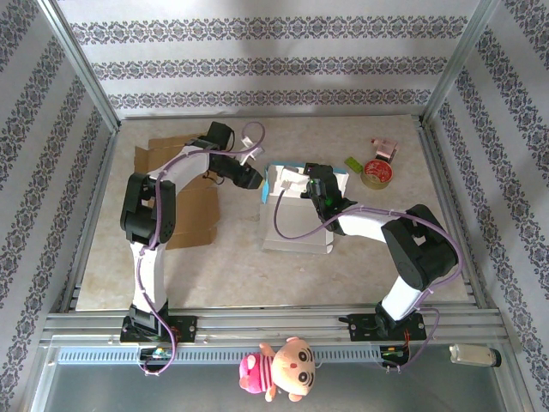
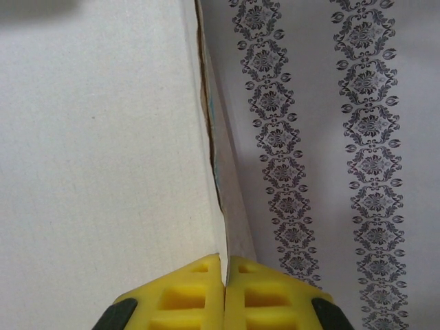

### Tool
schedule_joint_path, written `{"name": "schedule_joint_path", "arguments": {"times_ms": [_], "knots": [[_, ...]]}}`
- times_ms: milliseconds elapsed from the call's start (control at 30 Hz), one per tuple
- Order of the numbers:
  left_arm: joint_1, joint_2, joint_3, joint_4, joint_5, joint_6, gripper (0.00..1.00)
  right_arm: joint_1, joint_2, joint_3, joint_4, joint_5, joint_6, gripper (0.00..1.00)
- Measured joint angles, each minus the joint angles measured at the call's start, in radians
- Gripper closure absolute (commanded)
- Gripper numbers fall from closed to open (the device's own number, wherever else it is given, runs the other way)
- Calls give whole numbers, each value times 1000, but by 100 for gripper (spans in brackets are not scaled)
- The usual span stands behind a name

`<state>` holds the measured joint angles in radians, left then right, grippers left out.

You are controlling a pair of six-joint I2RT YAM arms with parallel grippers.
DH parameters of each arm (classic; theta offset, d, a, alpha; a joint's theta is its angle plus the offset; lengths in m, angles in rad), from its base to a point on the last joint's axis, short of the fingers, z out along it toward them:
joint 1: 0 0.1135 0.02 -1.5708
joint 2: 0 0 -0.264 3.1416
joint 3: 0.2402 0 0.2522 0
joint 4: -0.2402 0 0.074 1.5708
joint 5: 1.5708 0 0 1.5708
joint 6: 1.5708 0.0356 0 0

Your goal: Fold the paper box

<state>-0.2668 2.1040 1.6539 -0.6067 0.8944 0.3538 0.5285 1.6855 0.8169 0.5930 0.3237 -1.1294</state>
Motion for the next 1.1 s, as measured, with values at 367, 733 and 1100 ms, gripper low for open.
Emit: {"name": "schedule_joint_path", "arguments": {"times_ms": [367,733,1100], "knots": [[-35,6,-3,5,18,2,56,4,0,4,-6,1,-1,100],[-55,3,-182,207,-43,-78,68,31,0,-57,69,40,-76,100],[-90,-56,-306,456,-157,-175,63,51,0,-83,117,88,-101,100]]}}
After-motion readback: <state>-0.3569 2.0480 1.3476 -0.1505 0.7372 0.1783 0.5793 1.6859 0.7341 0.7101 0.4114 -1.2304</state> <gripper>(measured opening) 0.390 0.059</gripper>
